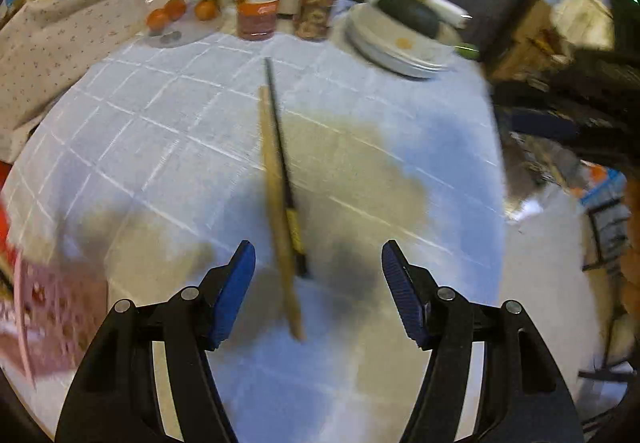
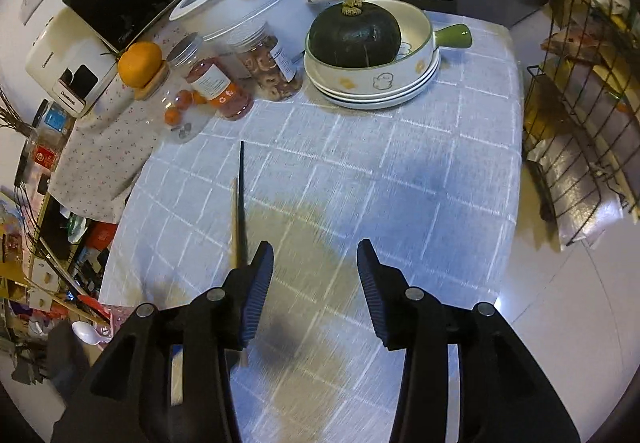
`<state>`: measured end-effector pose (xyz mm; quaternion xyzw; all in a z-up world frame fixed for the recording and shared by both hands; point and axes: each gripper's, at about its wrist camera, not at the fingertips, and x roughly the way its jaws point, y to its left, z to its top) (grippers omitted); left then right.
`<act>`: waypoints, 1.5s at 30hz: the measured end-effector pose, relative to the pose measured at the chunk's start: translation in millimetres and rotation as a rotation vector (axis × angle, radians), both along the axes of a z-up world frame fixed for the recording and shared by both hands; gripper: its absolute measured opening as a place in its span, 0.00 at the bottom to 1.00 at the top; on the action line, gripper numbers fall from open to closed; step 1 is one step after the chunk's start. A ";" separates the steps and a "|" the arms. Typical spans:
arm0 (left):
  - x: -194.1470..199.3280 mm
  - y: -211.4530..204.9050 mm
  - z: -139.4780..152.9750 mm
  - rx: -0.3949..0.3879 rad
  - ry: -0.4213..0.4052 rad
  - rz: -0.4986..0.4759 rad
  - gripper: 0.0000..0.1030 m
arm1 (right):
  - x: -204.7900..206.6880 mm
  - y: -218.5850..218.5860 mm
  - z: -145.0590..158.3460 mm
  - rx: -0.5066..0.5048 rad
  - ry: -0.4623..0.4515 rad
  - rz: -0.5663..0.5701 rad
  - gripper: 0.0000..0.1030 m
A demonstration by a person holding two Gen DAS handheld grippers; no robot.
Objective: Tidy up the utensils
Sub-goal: 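Return both open tools to the last two chopsticks on the table, then grasp the wooden chopstick with the left tool while the right tool grasps the black chopstick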
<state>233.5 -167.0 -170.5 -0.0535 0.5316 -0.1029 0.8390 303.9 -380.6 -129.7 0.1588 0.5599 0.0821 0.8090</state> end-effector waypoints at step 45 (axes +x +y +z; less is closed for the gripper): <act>-10.2 30.0 16.9 -0.130 -0.175 -0.040 0.06 | 62.5 86.9 -90.4 -0.033 0.067 0.149 0.43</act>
